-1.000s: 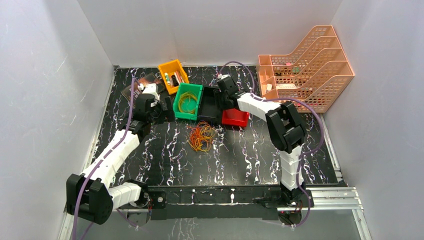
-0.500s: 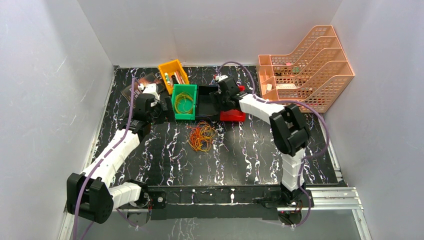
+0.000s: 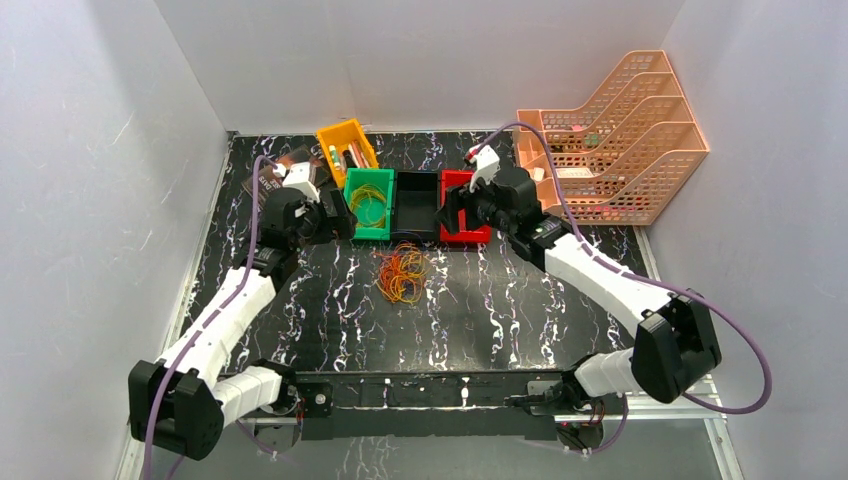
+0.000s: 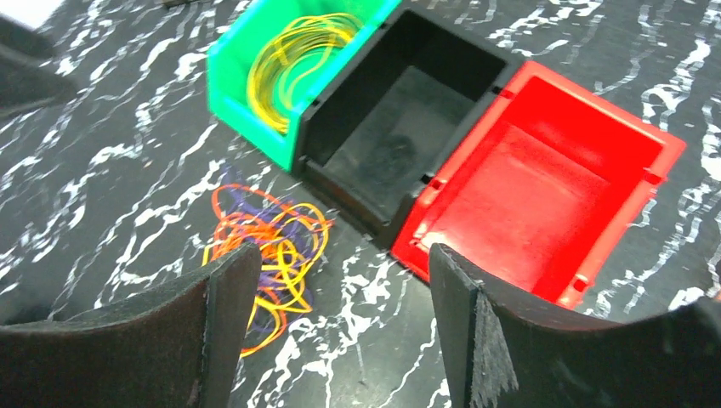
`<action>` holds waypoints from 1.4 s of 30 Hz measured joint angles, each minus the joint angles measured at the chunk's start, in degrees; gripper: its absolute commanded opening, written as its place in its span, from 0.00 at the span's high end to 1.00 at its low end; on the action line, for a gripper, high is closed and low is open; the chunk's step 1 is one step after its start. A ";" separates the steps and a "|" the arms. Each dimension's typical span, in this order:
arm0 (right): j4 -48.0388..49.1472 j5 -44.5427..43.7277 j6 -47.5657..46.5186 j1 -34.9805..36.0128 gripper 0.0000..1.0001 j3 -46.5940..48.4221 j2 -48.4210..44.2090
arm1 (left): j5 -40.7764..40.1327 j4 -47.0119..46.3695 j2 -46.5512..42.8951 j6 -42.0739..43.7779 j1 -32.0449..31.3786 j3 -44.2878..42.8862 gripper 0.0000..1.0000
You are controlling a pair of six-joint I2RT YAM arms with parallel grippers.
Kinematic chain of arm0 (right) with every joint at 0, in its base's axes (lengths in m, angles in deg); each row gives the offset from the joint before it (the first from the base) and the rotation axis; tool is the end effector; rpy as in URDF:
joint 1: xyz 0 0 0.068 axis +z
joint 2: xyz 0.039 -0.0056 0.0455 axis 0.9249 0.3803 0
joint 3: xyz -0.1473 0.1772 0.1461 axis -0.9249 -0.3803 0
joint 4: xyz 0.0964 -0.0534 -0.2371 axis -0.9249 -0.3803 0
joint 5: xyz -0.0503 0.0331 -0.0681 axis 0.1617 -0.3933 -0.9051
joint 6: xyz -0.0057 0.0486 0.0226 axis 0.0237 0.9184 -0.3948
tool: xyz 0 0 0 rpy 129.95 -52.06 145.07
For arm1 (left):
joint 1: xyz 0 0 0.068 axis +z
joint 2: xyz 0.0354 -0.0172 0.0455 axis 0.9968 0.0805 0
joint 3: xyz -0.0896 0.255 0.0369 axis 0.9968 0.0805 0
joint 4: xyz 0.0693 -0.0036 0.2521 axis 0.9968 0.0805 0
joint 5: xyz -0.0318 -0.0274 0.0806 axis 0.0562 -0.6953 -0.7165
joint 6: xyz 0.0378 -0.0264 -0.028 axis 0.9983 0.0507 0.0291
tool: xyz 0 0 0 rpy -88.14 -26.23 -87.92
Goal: Untangle the cables
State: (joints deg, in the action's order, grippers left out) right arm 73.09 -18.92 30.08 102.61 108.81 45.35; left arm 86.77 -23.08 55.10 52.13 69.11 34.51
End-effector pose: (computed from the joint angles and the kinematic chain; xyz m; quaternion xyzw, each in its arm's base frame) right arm 0.2645 0.1871 0.3093 -0.1956 0.7864 0.2385 0.5352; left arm 0.2441 -0.0707 0.2999 -0.0304 0.8299 -0.1671 0.5314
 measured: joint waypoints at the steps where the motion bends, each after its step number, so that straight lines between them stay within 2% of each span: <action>1: 0.26 1.97 -0.28 0.00 0.20 -1.03 -1.11 | 0.55 -0.33 -0.57 0.22 0.00 0.17 0.02; 5: -0.61 12.74 -3.78 -0.11 0.25 -1.29 -1.66 | 3.65 -1.77 -1.99 1.22 0.00 0.50 0.02; 9: -0.59 19.80 -6.45 0.04 0.29 -0.87 -0.28 | 6.40 -3.08 -2.01 1.95 0.00 0.90 0.02; 19: -1.95 22.95 -11.13 0.26 0.34 5.14 14.29 | 8.90 -3.48 -1.73 2.51 0.00 1.36 0.02; 29: -1.57 25.66 -12.31 1.20 0.41 10.88 21.97 | 8.98 -3.39 -1.73 3.37 0.00 1.36 0.02; 37: -1.11 25.64 -12.61 2.93 0.68 12.81 26.71 | 8.92 -3.34 -1.73 3.45 0.04 1.36 0.02; 42: 0.37 25.62 -11.85 3.28 0.90 12.81 26.93 | 8.72 -3.23 -1.81 3.56 0.04 1.36 0.02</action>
State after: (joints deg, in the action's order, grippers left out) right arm 73.46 6.70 18.23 105.89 121.62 72.28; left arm 95.49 -26.31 53.29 55.69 69.15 35.87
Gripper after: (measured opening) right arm 0.200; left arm 0.983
